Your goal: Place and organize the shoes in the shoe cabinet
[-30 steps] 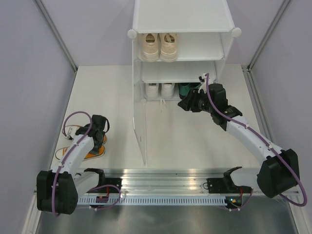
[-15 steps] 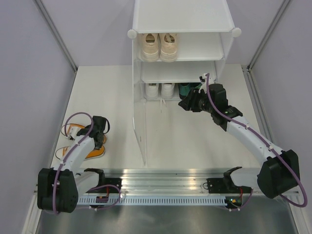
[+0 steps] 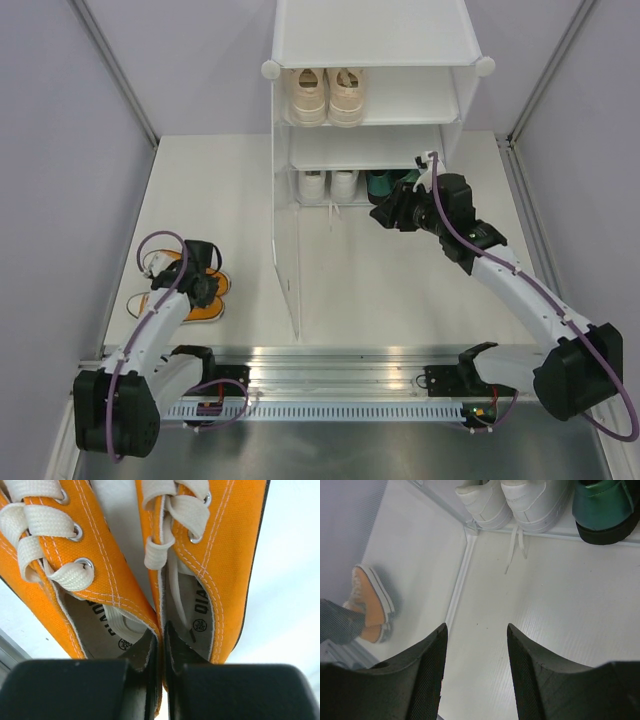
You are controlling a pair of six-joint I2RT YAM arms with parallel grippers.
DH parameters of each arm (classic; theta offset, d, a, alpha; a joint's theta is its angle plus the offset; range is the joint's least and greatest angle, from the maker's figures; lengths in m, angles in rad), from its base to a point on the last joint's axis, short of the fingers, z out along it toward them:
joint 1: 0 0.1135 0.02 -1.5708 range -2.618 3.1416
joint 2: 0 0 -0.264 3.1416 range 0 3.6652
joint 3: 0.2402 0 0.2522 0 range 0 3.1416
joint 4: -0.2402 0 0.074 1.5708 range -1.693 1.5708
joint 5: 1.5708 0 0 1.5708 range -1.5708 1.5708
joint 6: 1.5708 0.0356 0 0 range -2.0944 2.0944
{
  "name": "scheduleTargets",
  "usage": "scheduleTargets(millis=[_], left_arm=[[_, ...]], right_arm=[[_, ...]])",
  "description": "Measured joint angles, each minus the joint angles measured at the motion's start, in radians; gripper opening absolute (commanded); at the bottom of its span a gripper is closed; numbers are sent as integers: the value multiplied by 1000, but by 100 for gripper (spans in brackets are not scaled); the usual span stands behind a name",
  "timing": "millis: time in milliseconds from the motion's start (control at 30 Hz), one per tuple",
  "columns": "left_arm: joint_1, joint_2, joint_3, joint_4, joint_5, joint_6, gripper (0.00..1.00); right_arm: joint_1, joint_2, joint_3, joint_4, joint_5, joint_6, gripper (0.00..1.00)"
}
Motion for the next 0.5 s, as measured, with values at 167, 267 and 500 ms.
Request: scheduleTargets(millis=[167,267,500], left_arm=[[-3,-102,11,0,144,80,2],[-7,-201,10,0,219,119,2],[-10,-401,16,10,366,217,2]], right_arm=[[0,-68,-39,-27,1,-1,56],[0,-116,-58,-55,3,-3,56],[0,-216,-65,-114,20,-8,56]])
